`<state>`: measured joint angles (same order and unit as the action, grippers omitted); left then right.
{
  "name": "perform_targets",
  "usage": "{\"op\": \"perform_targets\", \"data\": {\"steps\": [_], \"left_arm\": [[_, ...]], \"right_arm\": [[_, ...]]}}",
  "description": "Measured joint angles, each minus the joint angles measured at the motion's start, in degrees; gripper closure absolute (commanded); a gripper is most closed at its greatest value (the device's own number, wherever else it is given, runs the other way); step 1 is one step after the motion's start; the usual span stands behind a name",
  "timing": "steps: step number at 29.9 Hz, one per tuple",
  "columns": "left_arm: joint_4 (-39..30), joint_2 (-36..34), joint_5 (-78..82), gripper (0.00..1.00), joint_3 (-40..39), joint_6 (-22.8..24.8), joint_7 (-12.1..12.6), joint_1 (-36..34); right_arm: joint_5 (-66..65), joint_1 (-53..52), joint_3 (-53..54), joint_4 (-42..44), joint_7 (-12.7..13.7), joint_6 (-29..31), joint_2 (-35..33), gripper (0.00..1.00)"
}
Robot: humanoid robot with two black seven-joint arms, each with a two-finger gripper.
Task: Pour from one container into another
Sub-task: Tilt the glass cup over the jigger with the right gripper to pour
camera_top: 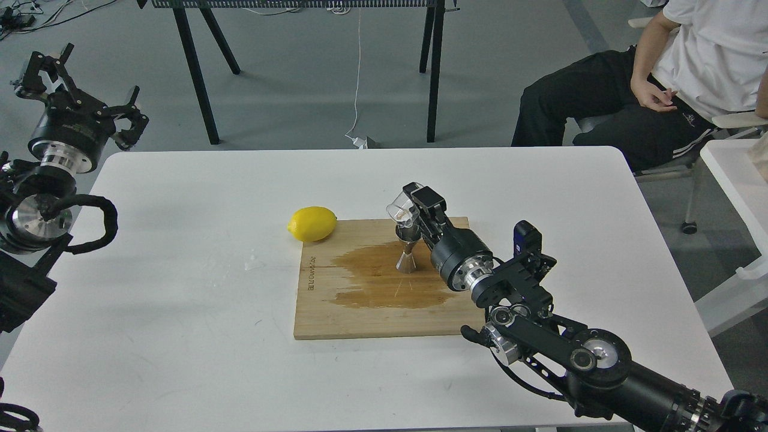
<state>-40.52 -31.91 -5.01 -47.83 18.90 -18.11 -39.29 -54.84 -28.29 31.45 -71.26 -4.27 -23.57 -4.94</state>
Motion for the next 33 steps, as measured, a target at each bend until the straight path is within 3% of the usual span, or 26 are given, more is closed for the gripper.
{"op": "perform_targets", "data": {"steps": [33], "left_arm": [[0.0,0.3,0.0,0.0,-0.1,-0.1,-1.1,0.0]], "right_arm": [[-7.5,-0.2,-0.9,1.7,-1.8,-1.4,-1.2,0.65]]}}
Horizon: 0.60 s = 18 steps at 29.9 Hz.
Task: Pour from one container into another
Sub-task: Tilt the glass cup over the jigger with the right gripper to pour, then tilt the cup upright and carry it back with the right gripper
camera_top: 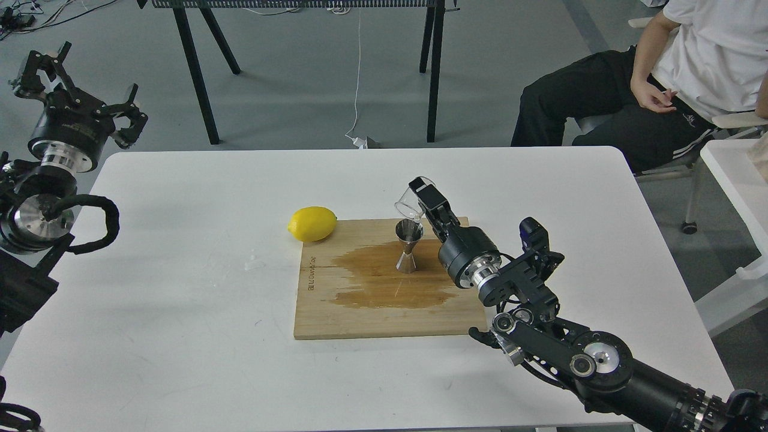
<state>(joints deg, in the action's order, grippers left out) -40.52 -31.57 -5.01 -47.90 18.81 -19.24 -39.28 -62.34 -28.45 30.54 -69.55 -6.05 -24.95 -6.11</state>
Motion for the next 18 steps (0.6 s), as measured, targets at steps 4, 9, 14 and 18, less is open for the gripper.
{"op": "perform_targets", "data": {"steps": [4,9,14,18], "left_arm": [[0.0,0.1,0.0,0.0,0.0,0.0,-0.1,0.1],[0.0,0.2,0.0,0.0,0.0,-0.2,-0.1,0.2],[0.0,0.2,0.0,0.0,0.0,-0.2,-0.1,0.2],[0.0,0.2,0.0,0.0,0.0,-0.1,-0.4,0.2]], "right_arm": [[-0.7,0.0,0.0,0.2,0.0,0.0,0.0,0.65],[-0.9,-0.2,-0.1,0.7,0.0,0.0,-0.3,0.65],[-0.3,-0.4,0.2,0.9,0.1,0.0,-0.5,0.63],[2.8,-0.3,2.1,0.4,0.8,0.3,-1.5,0.63]]}}
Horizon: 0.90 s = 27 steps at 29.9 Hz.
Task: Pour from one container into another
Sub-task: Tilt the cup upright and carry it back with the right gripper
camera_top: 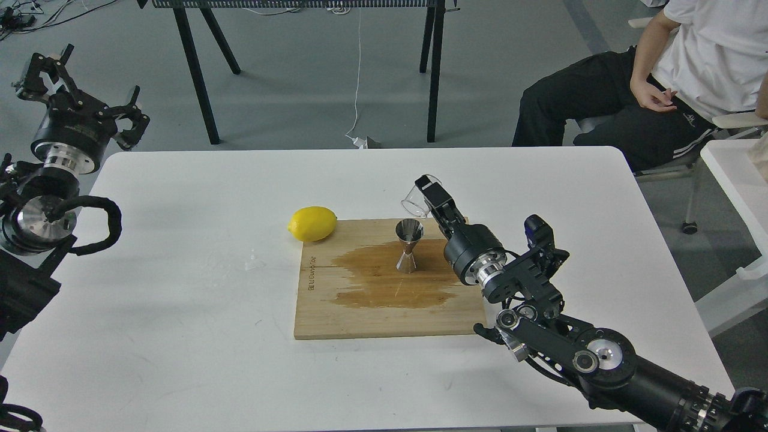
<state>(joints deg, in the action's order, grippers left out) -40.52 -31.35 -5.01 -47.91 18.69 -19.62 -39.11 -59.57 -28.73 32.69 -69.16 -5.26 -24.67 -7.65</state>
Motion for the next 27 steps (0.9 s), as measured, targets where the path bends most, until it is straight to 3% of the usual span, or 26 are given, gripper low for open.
{"op": "perform_targets", "data": {"steps": [14,20,27], "left_arm": [[0.0,-0.2,0.0,0.0,0.1,-0.2,-0.9,0.0],[-0.2,0.2,0.0,0.0,0.1,-0.4,-0.9,-0.1],[-0.2,0.4,0.0,0.0,0.2,-0.5,-0.9,-0.2]], "right_arm": [[28.5,2.1,9.9,-10.6,1.4,1.0,-8.1,0.62],[42.7,6.2,16.8,-10.0,1.6,7.8,-10.6,0.62],[56.5,11.0,25.1,-4.0,4.2,16.3,-10.7,0.61]]}}
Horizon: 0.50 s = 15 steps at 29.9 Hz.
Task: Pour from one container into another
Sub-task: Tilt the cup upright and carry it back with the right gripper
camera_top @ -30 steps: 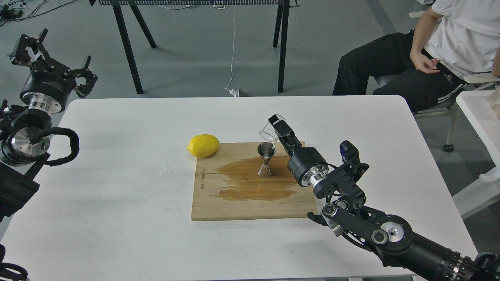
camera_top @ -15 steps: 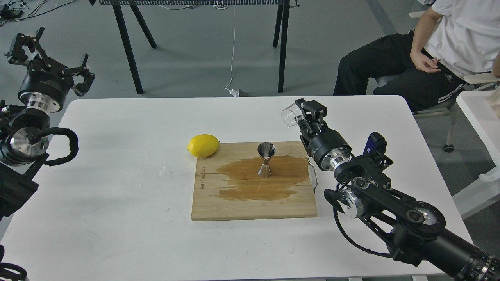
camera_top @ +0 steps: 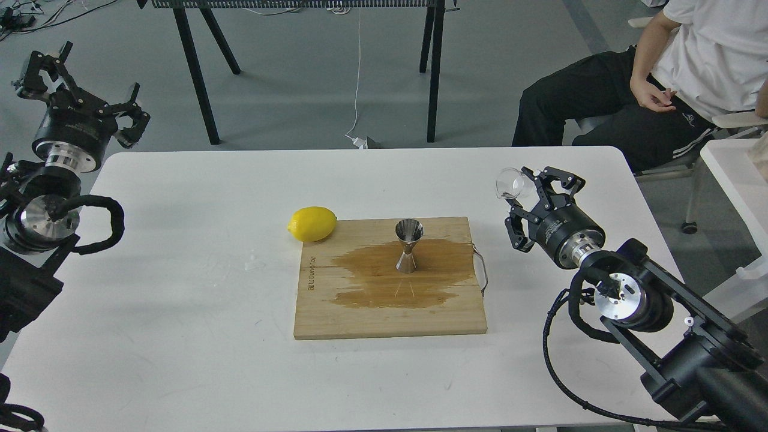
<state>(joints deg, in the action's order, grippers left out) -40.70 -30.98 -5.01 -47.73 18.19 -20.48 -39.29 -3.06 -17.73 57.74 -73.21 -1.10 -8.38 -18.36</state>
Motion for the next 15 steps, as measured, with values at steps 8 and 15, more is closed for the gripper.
{"op": "perform_targets", "data": {"steps": [8,15], "left_arm": [[0.0,0.0,0.0,0.0,0.0,0.0,0.1,0.0],[0.0,0.1,0.0,0.0,0.0,0.0,0.1,0.2]], "right_arm": [[19.2,0.6,3.1,13.3,2.9,7.1,0.7,0.61],[26.4,0.2,6.0,23.6,6.4,11.3,3.7,0.61]]}}
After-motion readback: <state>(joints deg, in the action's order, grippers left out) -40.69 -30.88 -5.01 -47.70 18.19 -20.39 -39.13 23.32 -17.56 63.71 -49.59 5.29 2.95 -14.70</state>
